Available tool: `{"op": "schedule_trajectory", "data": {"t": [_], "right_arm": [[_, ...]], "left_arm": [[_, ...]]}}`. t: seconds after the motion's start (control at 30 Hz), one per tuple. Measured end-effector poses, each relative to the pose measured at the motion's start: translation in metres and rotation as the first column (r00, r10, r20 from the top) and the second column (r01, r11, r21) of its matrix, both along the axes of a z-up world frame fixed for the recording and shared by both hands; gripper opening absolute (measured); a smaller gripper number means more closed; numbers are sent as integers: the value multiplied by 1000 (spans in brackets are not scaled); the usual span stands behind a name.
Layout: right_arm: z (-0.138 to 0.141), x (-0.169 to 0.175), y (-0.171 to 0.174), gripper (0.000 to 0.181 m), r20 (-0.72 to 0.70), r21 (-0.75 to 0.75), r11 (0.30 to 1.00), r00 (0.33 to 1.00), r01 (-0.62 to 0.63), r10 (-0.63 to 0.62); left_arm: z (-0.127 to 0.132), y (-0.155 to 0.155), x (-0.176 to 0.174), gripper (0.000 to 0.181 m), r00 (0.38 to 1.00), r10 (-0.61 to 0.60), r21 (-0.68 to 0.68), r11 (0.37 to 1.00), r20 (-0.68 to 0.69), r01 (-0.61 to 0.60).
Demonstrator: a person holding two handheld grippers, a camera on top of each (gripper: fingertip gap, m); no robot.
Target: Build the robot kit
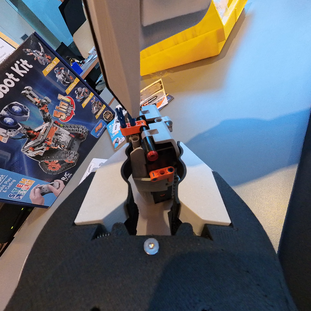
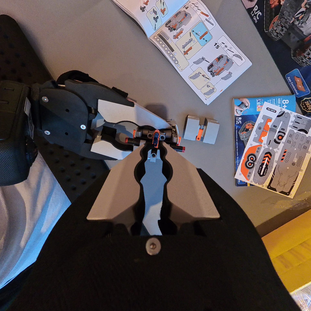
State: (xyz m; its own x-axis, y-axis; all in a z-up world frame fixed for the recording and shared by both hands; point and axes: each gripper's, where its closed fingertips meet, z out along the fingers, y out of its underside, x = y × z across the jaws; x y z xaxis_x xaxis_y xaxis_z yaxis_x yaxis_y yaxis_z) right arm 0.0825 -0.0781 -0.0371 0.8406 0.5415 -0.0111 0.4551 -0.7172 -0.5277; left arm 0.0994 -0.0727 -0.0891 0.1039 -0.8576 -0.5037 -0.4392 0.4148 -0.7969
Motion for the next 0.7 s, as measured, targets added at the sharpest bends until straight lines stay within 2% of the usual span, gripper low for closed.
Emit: {"op": "schedule_trajectory", "data": {"t": [0.13, 0.2, 0.23, 0.47, 0.7], "right_arm": [[3, 0, 0, 14, -5, 17, 1000, 1000, 3, -3], [5, 0, 2, 25, -17, 23, 1000, 1000, 21, -21], [6, 2, 2, 26, -9, 29, 999, 1000, 24, -24], [0, 1, 1, 5, 12, 22, 1000, 1000, -5, 5], [-1, 1, 0, 4, 44, 30, 999, 999, -30, 28]], "left_arm": [[0, 0, 0, 50, 1000, 0, 3, 1000, -1, 0], [0, -1, 0, 50, 1000, 0, 9, 1000, -4, 0], [0, -1, 0, 50, 1000, 0, 11, 1000, -4, 0], [0, 0, 0, 50, 1000, 2, 8, 1000, -3, -2], [-1, -1, 1, 50, 1000, 0, 12, 1000, -8, 1]]}}
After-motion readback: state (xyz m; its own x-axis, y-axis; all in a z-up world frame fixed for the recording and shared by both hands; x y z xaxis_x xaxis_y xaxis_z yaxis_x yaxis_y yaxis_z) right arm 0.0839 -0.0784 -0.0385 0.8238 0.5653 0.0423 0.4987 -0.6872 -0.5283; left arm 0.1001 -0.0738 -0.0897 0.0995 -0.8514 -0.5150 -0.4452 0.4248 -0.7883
